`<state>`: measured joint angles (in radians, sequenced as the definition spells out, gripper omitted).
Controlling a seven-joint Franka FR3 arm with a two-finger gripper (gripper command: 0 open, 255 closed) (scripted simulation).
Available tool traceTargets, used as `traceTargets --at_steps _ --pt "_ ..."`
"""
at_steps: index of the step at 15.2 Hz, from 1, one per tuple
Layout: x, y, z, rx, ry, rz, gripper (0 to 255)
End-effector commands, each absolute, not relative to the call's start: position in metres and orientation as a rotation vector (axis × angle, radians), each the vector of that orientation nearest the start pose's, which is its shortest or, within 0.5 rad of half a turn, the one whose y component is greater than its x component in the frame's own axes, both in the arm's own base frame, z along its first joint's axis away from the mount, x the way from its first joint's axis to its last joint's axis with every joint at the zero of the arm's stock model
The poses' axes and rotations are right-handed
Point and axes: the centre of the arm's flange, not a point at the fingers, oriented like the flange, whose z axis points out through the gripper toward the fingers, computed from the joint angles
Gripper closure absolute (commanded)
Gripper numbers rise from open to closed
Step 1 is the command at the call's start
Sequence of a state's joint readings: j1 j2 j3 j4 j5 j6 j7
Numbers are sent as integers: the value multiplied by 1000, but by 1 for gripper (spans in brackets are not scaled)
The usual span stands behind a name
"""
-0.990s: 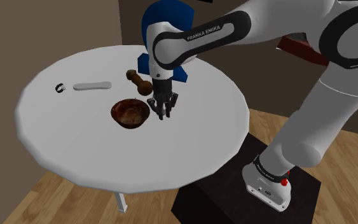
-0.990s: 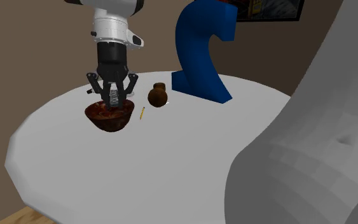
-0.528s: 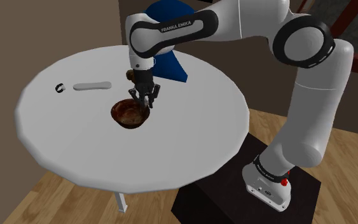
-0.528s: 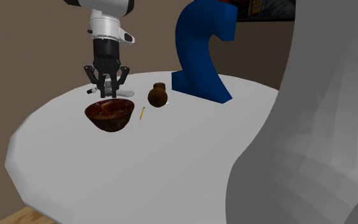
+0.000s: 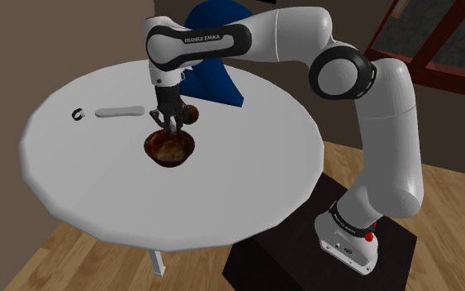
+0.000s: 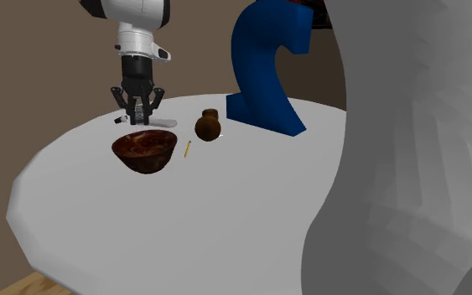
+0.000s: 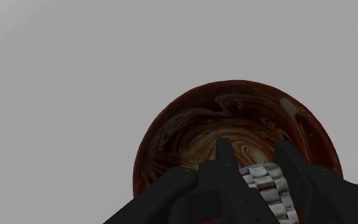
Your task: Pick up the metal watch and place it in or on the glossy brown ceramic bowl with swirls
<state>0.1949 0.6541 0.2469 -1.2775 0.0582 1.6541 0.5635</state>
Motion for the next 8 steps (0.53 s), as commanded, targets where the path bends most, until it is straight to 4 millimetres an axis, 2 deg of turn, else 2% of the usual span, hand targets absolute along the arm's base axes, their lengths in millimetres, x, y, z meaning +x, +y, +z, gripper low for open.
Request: traceTargets --at_steps 1,8 --pt "650 271 349 -3029 249 503 255" --pt "650 271 312 -3029 249 503 255"
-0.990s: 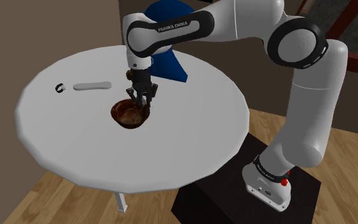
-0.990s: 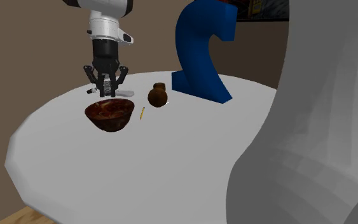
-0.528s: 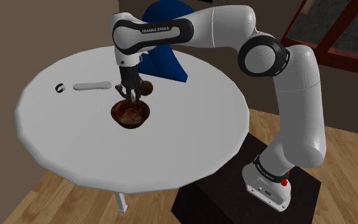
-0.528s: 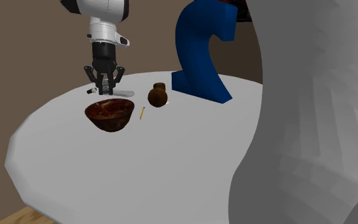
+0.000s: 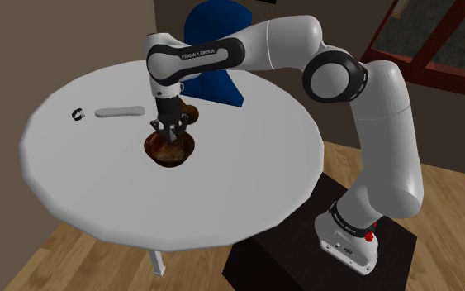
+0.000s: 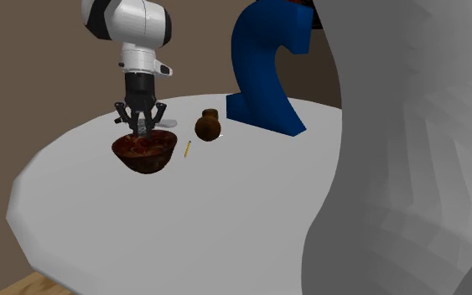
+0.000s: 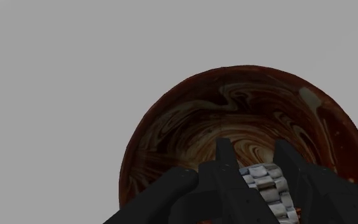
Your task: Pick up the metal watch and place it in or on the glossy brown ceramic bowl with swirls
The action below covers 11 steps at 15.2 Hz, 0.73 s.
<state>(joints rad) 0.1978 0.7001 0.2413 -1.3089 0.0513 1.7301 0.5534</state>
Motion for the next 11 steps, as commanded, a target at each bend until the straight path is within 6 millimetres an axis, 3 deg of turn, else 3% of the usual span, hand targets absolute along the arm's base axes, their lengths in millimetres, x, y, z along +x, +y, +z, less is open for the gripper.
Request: traceTargets --at_steps 1,2,10,11 --pt "650 271 307 -3029 249 503 255" --pt "650 271 299 -3029 249 503 255" --pt "650 271 299 -3029 249 503 255" --pt "650 271 299 -3029 249 503 0"
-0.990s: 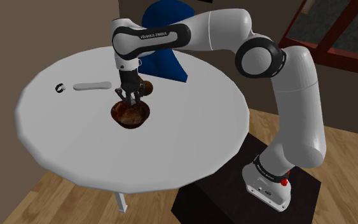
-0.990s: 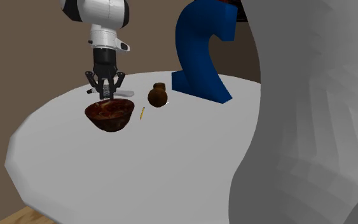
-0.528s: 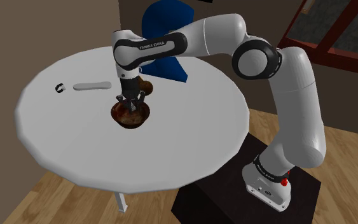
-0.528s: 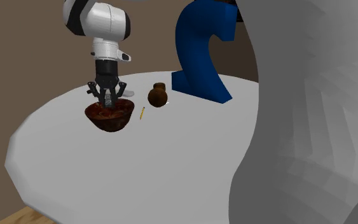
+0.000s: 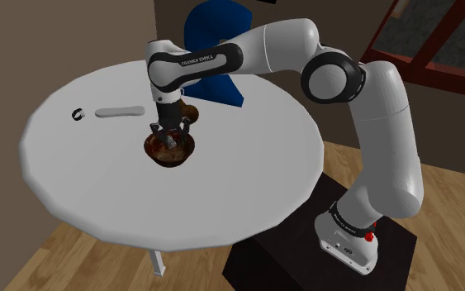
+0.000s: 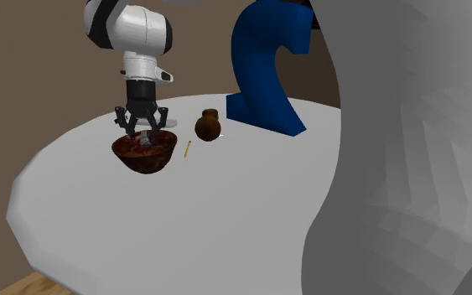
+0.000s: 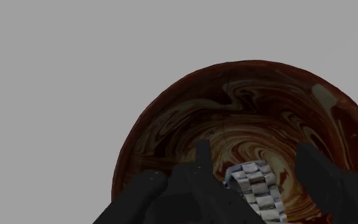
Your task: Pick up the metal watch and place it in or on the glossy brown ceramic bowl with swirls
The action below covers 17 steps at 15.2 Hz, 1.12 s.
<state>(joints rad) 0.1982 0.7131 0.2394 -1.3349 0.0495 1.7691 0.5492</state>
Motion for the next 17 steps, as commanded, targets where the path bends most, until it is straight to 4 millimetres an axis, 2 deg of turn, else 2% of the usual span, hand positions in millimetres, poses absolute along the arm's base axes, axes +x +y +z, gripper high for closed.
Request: traceTargets --at_steps 1,5,9,17 --pt "650 271 299 -3029 249 503 0" --pt "650 271 299 -3029 249 503 0" --pt "666 266 346 -3029 249 503 0" --pt "666 266 346 -3029 249 503 0"
